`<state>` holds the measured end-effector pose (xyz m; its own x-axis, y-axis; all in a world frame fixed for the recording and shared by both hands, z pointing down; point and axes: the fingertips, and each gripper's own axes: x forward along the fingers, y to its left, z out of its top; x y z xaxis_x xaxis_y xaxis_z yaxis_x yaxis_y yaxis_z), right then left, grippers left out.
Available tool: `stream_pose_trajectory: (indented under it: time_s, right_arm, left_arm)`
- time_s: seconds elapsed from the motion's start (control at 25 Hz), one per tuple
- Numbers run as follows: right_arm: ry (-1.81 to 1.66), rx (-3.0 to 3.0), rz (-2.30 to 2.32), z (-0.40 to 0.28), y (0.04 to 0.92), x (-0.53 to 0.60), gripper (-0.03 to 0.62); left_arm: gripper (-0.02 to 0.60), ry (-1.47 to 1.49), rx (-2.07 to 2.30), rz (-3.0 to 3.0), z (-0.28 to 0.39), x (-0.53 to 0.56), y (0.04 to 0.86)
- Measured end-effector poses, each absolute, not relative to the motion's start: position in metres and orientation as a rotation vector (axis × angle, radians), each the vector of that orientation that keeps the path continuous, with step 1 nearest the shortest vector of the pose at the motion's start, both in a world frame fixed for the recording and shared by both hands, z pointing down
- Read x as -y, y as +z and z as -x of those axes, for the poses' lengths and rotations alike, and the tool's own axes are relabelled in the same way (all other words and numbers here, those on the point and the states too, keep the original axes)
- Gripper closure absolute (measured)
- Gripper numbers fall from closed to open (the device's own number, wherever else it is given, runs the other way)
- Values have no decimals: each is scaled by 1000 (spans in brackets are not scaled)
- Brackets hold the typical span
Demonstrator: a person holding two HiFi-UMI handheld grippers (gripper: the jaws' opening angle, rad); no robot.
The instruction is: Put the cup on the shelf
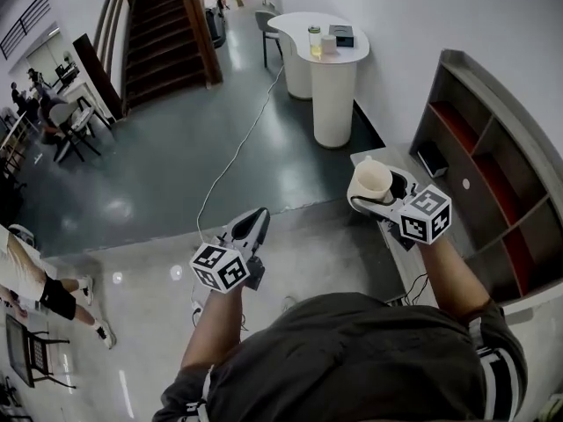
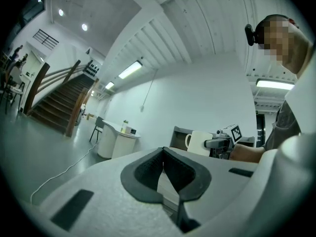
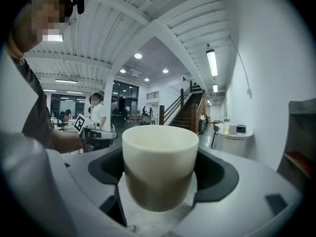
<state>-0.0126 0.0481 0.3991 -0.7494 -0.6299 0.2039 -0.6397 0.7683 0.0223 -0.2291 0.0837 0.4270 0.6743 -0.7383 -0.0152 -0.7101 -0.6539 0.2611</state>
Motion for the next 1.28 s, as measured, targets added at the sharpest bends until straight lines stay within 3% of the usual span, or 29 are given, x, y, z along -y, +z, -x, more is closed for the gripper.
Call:
stream_pose_trajectory:
  time_s: [0.36, 0.64, 0.96, 1.28]
  right_arm:
    - [69, 2756, -1081, 103, 376, 81, 181]
    - [85, 2747, -1084, 128, 379, 155, 181]
    - [94, 2758, -1033, 102, 386, 227, 181]
    - [-2, 2786, -873, 41, 377, 295, 181]
  left_arm:
    - [578, -138, 1096, -2730, 322, 54, 401]
    - [578, -126, 1097, -2725, 353, 129, 402]
    - [578, -98, 1159, -2712, 327, 187, 404]
    - [578, -165, 1339, -2648, 258, 228, 394]
